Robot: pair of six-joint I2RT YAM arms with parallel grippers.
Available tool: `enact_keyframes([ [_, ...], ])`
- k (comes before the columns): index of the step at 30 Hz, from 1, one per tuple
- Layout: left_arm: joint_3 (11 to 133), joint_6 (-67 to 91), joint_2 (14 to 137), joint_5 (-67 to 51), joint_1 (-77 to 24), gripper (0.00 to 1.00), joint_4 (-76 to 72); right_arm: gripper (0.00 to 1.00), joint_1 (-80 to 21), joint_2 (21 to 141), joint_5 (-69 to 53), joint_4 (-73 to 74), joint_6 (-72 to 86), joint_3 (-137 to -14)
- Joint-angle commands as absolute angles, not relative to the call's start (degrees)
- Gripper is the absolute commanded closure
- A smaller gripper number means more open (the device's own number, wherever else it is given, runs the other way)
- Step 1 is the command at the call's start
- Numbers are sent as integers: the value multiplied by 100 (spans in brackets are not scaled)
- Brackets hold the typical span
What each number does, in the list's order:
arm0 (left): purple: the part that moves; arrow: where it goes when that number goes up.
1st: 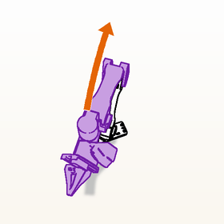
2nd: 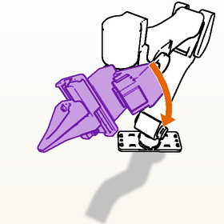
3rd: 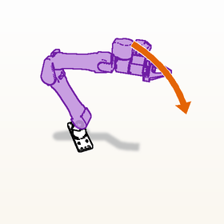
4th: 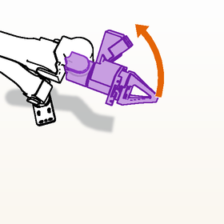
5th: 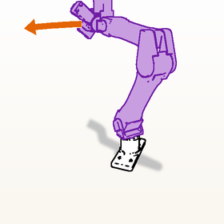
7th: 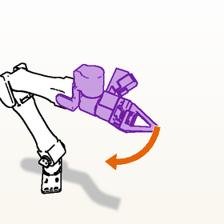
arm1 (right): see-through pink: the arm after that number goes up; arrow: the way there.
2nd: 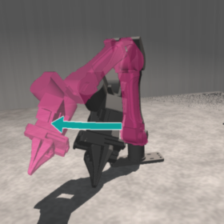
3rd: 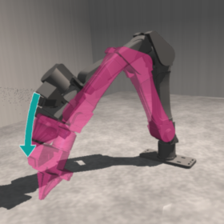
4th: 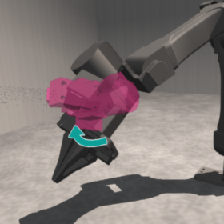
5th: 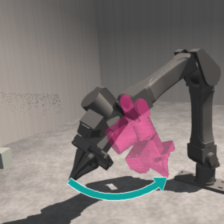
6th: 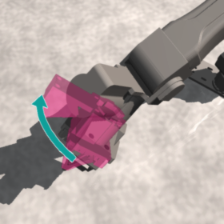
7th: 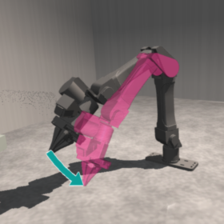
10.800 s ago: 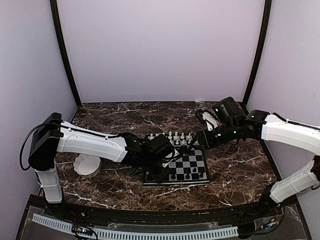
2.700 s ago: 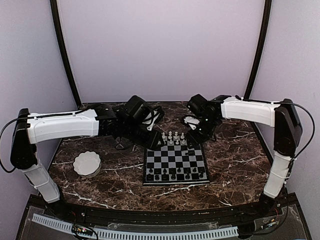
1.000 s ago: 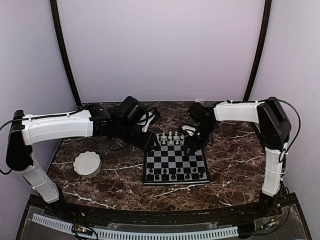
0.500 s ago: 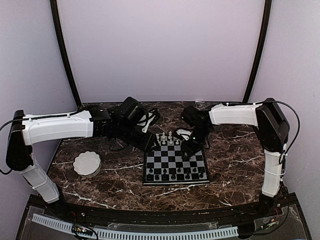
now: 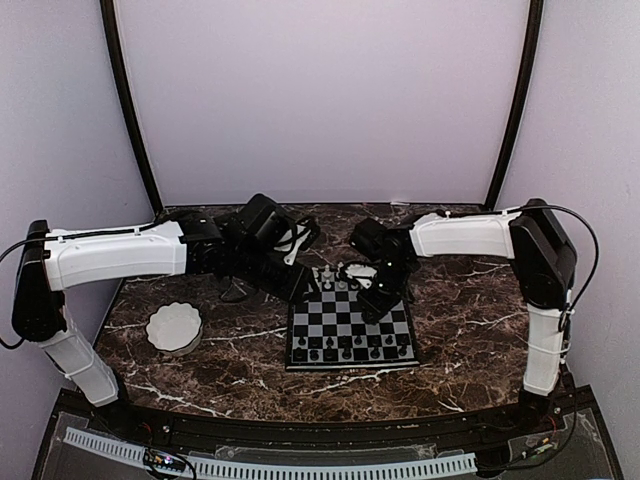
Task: Set up the chess pieces on the board
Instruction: Pick up the queen from the chessboard.
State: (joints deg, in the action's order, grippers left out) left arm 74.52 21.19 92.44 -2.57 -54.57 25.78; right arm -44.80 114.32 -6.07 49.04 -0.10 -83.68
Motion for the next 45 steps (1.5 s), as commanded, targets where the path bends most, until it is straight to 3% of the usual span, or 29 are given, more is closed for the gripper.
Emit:
enact_keyframes([
  [1, 7410, 2115, 9056, -288, -5436, 62, 2534, 71, -4645, 11443, -324, 5129, 0, -8322],
  [18, 7471, 2079, 9172, -302, -5437, 62, 2490, 67, -4827, 11259, -45, 5278, 215, -8080],
  [36, 7773, 2121, 9425, -433, -5281, 62, 2499, 98, -4870, 10621, 236, 5369, 228, -8111],
  [45, 8017, 2867, 9820, -2358, -4482, 64, 1873, 99, -4951, 9927, -391, 4749, 48, -8186],
])
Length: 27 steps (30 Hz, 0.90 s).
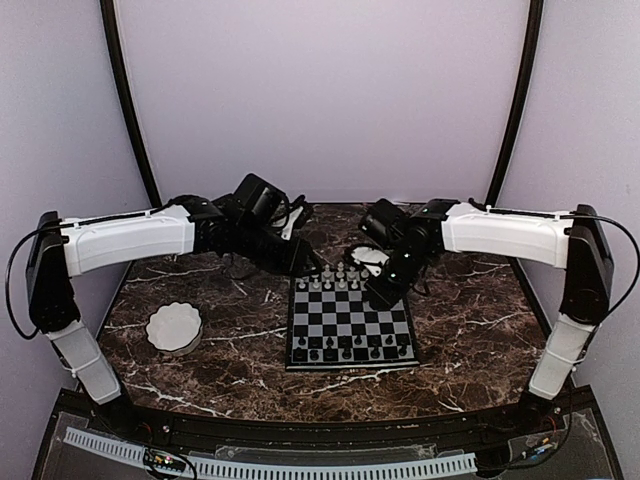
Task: Set up the chess pieces on the board
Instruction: Pick up the queen from the chessboard, then pass from the right arm to the left
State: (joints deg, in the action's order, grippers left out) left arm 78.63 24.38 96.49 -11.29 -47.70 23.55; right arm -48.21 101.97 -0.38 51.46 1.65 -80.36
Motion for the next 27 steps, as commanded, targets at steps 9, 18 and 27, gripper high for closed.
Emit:
enact_keyframes([
  [9, 7454, 3999, 10368, -4822, -4095, 64, -42, 98, -5225, 10031, -557, 4636, -118, -8584],
  [18, 7539, 4256, 10790, -5206, -4092, 66, -103, 98, -5282, 10103, -691, 4542, -108, -8828],
  [27, 7599, 4298, 10944, -5427, -4092, 78, -141, 98, -5282, 10242, -624, 4569, -132, -8988],
])
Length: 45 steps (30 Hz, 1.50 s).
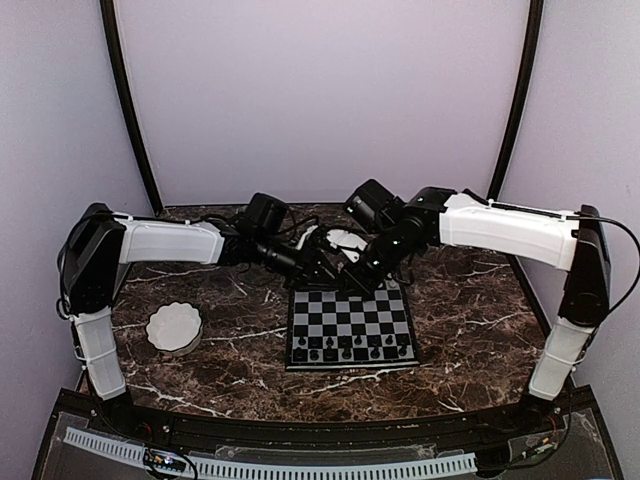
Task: Set up the chess pieces on the board
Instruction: Pass from the right arm to the left, then place the queen at d8.
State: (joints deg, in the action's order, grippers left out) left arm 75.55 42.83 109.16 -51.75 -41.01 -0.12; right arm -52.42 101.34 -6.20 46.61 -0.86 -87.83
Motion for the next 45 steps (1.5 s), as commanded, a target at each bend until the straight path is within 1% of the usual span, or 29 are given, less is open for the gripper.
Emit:
enact_keyframes([
  [1, 7608, 4298, 10963, -5441, -4094, 81, -141, 98, -5286, 10256, -628, 4569, -138, -9003],
  [3, 7623, 4298, 10967, -5448, -4081, 86, -147, 97, -5289, 10273, -632, 4583, -149, -9024],
  [5, 7628, 4293, 10976, -5445, -4062, 90, -133, 94, -5288, 10276, -641, 4607, -145, -9027],
  [6, 7646, 4270, 10973, -5438, -4048, 91, -115, 91, -5288, 10255, -637, 4666, -122, -9008],
  [8, 7724, 4125, 10940, -5357, -4039, 94, 45, 80, -5283, 10102, -671, 4739, -9, -8904],
  [10, 7858, 3815, 10860, -5106, -4042, 95, 558, 71, -5281, 9723, -833, 4607, 227, -8458],
  [13, 7940, 3422, 10652, -4611, -4064, 95, 881, 57, -5184, 8862, -1216, 4153, 639, -7605],
  [15, 8020, 3022, 10491, -4256, -4147, 95, 1211, 51, -5036, 8319, -1423, 3851, 895, -7089],
  [16, 8149, 2707, 10421, -3969, -4258, 95, 1513, 49, -4925, 8083, -1476, 3748, 1017, -6854],
  [20, 8597, 1717, 10252, -2910, -4801, 96, 2366, 48, -4452, 7442, -1308, 3511, 1395, -6182],
  [23, 8896, 1192, 10252, -2197, -5305, 96, 2779, 48, -4210, 7309, -1288, 3428, 1470, -5998],
  [26, 8987, 830, 10257, -1226, -5649, 96, 2958, 48, -4105, 7211, -1224, 3184, 1579, -5874],
  [29, 9124, 415, 10431, -838, -6019, 96, 3018, 48, -4000, 7268, -998, 3179, 1711, -5839],
  [35, 9522, -172, 11036, -135, -6728, 98, 3335, 48, -3895, 7310, -1010, 3231, 1570, -5838],
  [40, 9817, -44, 11469, 338, -7046, 98, 3470, 48, -3871, 7246, -1026, 3200, 1534, -5687],
  [45, 10094, 225, 11796, 708, -7074, 98, 3778, 48, -3867, 7189, -1047, 3137, 1476, -5588],
])
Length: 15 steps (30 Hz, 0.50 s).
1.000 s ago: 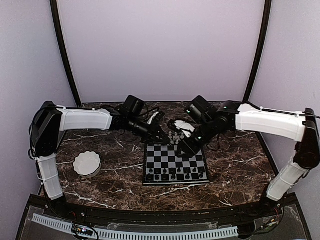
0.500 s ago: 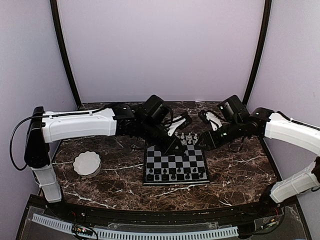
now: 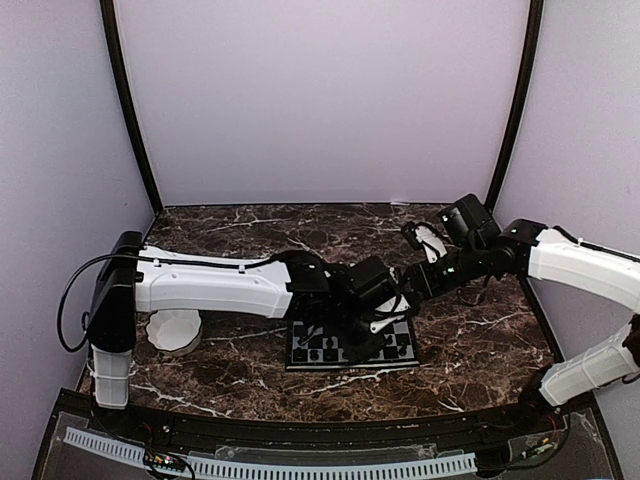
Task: Set up the chess pieces on the board
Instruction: Place the queen at d8.
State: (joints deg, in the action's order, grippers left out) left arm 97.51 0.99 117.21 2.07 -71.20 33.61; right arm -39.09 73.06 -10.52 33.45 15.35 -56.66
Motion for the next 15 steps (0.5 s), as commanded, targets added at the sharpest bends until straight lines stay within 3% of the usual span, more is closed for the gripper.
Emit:
enact_keyframes([
  [1, 10172, 276, 11885, 797, -7075, 98, 3856, 48, -3863, 7200, -1042, 3150, 1456, -5594],
  [15, 10184, 829, 11955, 726, -6985, 100, 4129, 48, -3841, 7251, -1016, 3138, 1450, -5586],
])
